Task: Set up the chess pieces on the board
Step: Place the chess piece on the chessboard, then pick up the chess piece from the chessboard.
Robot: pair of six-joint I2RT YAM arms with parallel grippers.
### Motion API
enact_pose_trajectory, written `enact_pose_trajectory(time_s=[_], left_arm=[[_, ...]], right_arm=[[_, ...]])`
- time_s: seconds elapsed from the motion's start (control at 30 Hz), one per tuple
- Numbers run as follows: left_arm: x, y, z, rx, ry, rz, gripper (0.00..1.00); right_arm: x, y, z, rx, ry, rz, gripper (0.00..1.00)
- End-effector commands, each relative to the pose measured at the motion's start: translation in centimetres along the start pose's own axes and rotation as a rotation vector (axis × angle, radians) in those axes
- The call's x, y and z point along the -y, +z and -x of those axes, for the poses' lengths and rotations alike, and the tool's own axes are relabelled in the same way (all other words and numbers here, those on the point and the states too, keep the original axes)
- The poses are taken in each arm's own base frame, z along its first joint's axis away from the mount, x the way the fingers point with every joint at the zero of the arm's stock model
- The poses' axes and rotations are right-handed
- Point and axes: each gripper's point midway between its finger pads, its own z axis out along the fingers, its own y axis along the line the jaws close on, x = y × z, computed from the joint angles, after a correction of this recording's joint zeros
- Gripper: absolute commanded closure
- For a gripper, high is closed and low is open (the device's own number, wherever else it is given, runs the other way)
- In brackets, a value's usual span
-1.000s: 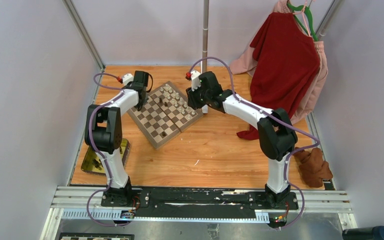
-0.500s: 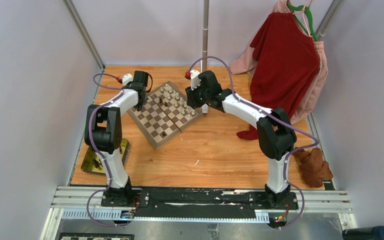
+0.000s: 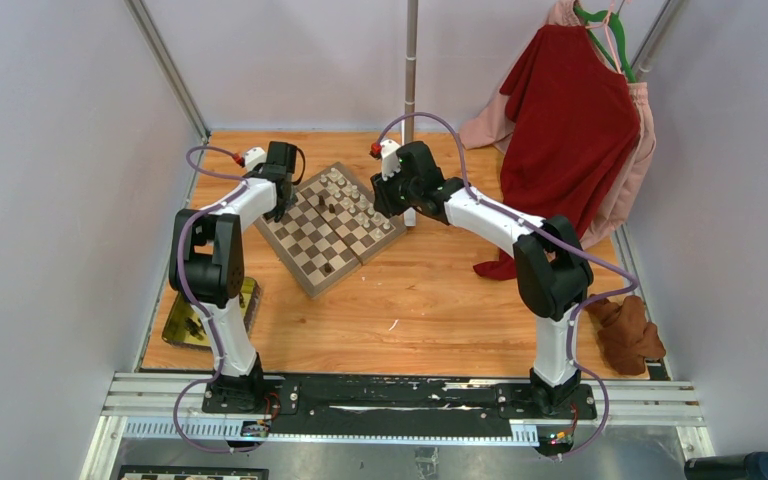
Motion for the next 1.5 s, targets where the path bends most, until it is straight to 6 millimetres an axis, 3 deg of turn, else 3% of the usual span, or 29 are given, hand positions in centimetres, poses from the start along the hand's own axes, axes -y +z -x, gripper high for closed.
enact_pose_trajectory(time_s=[0.0, 0.4, 0.63, 1.0, 1.47], left_arm=[[-0.3, -0.9, 1.7, 0.041, -0.018, 0.002, 0.50], [0.9, -6.1, 4.6, 0.168, 0.045, -0.101, 0.42], [5.1, -8.1, 3.3, 0.184, 0.145, -0.217, 0.35], [9.3, -6.9, -0.7, 0.098, 0.210, -0.336, 0.35], [12.2, -5.0, -1.9, 0.057, 0.259, -0.353, 0.38]], right_arm=[[0.4, -0.1, -0.2, -0.006, 0.018, 0.001, 0.65], [0.4, -0.8, 0.1, 0.007, 0.022, -0.009, 0.65], [1.5, -1.6, 0.4, 0.017, 0.006, -0.074, 0.65], [3.3, -3.0, 0.3, 0.024, 0.013, -0.144, 0.65], [4.5, -3.2, -0.1, 0.016, 0.026, -0.163, 0.65]])
